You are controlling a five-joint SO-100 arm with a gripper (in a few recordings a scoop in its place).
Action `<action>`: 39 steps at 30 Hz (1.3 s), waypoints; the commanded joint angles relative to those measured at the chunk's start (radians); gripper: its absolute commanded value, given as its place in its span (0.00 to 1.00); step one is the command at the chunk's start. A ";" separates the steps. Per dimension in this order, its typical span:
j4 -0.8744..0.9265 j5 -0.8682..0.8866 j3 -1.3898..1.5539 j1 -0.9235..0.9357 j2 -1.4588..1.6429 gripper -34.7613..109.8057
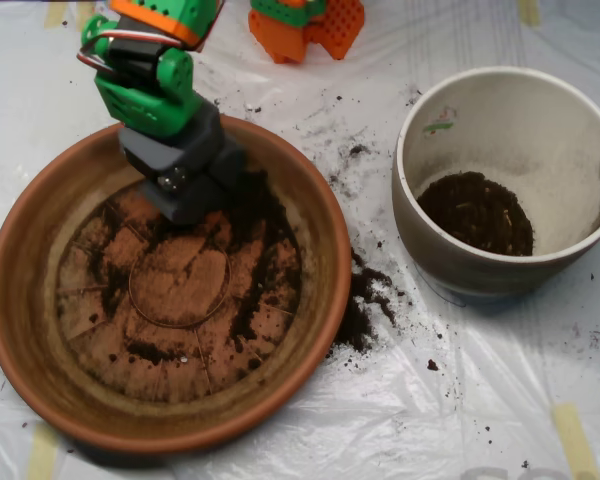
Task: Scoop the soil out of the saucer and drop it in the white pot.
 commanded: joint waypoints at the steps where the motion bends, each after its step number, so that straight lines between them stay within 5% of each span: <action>1: 0.078 0.014 -0.044 -0.054 0.097 0.24; 9: 0.299 0.025 -0.405 -0.146 0.101 0.24; 23: 0.396 -0.061 -0.683 -0.311 0.100 0.24; 39: 0.609 -0.097 -1.150 -0.813 0.032 0.24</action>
